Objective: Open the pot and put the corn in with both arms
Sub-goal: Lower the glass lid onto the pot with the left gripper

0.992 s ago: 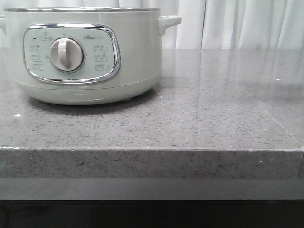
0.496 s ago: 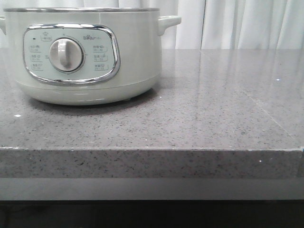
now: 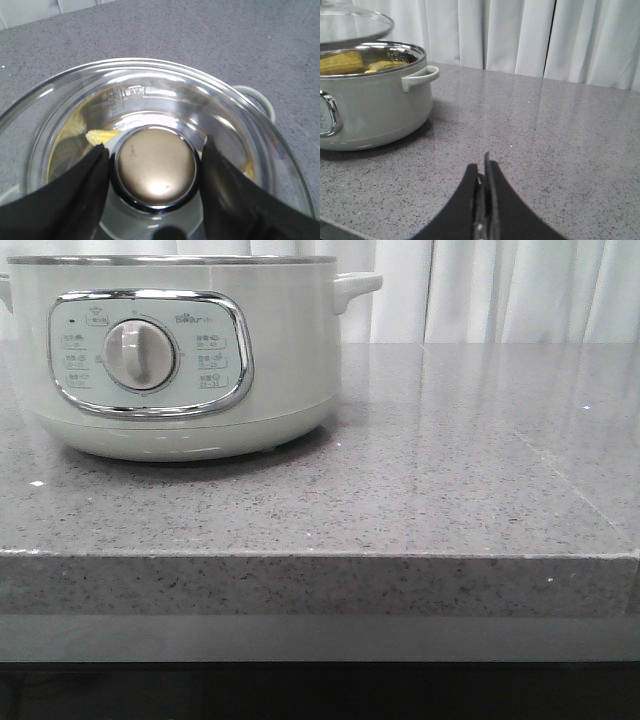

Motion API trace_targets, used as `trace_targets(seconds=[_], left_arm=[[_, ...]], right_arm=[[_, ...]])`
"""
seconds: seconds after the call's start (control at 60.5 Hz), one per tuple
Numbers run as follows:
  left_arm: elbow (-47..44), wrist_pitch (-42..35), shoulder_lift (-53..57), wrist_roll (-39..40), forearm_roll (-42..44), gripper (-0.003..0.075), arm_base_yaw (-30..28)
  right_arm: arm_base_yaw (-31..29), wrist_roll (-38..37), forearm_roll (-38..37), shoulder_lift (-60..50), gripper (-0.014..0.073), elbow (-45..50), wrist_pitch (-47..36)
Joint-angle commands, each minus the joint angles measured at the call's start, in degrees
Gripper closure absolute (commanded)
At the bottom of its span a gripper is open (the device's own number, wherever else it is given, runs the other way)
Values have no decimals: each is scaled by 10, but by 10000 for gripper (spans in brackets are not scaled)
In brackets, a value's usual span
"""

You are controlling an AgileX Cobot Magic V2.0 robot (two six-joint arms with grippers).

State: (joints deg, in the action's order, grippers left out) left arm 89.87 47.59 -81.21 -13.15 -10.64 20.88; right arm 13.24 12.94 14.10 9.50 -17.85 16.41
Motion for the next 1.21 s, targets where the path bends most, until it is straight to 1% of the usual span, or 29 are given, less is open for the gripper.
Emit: trace_targets(seconds=[0.0, 0.132, 0.264, 0.43, 0.678, 0.992, 1.19], left_arm=[[56, -79, -18, -2, -23, 478, 3], [80, -88, -52, -2, -46, 478, 3], [82, -108, -65, -2, -49, 478, 7], [82, -109, -75, -2, -47, 478, 7], [80, -84, -78, -2, -47, 478, 7], [78, -82, -81, -2, -47, 478, 7], [70, -67, -89, -2, -47, 478, 7]], right_arm=[[-3, 4, 2, 5, 662, -15, -50], [-3, 4, 2, 5, 662, -15, -50], [-3, 4, 2, 5, 662, -15, -50], [-3, 4, 2, 5, 662, -15, -50], [-3, 4, 2, 5, 662, -15, -50], [-3, 4, 2, 5, 662, -15, -50], [-3, 4, 2, 5, 662, -15, -50]])
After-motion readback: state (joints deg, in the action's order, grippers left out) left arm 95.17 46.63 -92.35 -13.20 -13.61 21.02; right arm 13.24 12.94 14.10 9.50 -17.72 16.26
